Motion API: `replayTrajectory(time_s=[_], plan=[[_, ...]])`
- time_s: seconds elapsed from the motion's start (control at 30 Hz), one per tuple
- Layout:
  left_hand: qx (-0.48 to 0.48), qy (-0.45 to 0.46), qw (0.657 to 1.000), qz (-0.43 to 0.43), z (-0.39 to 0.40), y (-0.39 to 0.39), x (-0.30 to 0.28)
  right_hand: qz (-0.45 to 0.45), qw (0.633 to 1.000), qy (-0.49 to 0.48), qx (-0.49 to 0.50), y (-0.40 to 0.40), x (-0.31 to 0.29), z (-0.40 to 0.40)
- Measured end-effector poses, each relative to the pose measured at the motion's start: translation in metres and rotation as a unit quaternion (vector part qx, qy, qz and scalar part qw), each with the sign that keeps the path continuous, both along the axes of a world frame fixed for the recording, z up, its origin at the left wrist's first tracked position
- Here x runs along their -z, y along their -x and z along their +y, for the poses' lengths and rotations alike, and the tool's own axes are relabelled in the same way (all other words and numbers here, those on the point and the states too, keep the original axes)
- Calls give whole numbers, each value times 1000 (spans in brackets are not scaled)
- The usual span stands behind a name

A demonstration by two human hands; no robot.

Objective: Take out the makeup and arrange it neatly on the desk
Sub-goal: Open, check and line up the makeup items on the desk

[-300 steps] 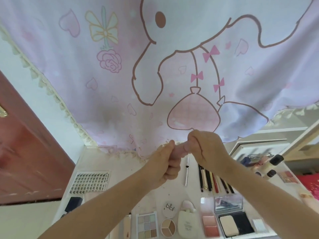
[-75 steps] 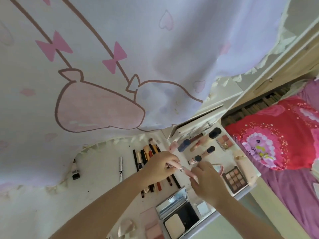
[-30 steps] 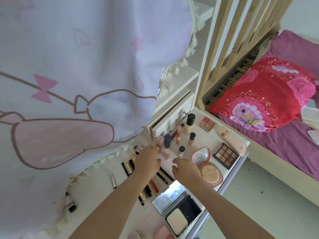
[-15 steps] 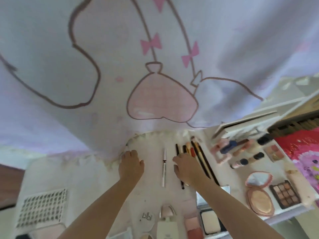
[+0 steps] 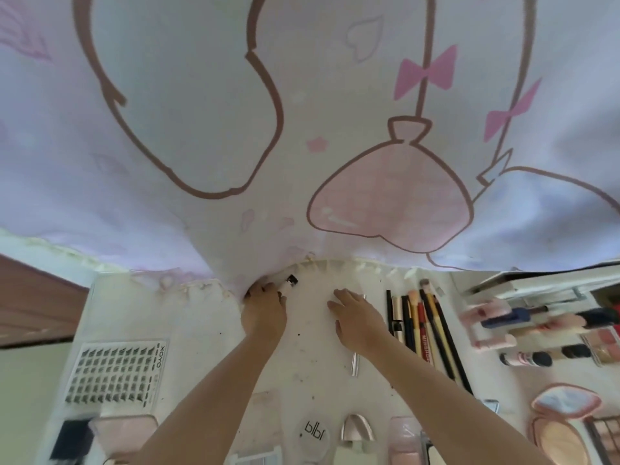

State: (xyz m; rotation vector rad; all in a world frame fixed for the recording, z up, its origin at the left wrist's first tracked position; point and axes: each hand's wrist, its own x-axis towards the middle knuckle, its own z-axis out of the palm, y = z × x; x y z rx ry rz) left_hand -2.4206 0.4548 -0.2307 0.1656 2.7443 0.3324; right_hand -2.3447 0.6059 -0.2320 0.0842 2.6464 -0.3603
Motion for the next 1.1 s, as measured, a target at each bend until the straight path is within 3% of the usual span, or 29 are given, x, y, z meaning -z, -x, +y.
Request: replayTrajectory(time_s=[0.23, 0.33, 0.43, 0.5, 0.57, 0.7, 0.87, 1.1], plan=[[64, -24, 997, -34, -15, -16, -13, -2, 1000, -14, -6, 2, -4, 3], [47, -94, 984, -142, -20, -19, -30, -26, 999, -20, -5, 2, -11, 2], [-51, -264, 916, -298, -28, -23, -47, -18, 1000, 6, 24, -4, -21, 2], [-103, -364, 856, -352, -34, -26, -56, 24, 996, 45, 68, -16, -29, 2], [-116, -412, 820, -381, -38, -30, -64, 59, 985, 103, 124, -33, -38, 1], [-108, -442, 809, -372, -28, -37, -80, 99, 962, 180, 179, -60, -63, -2], [-43, -450, 830, -327, -3, -45, -100, 135, 944, 227, 197, -77, -93, 7], [35, -458, 765, -452, 18, -54, -131, 158, 934, 240, 214, -93, -120, 31]])
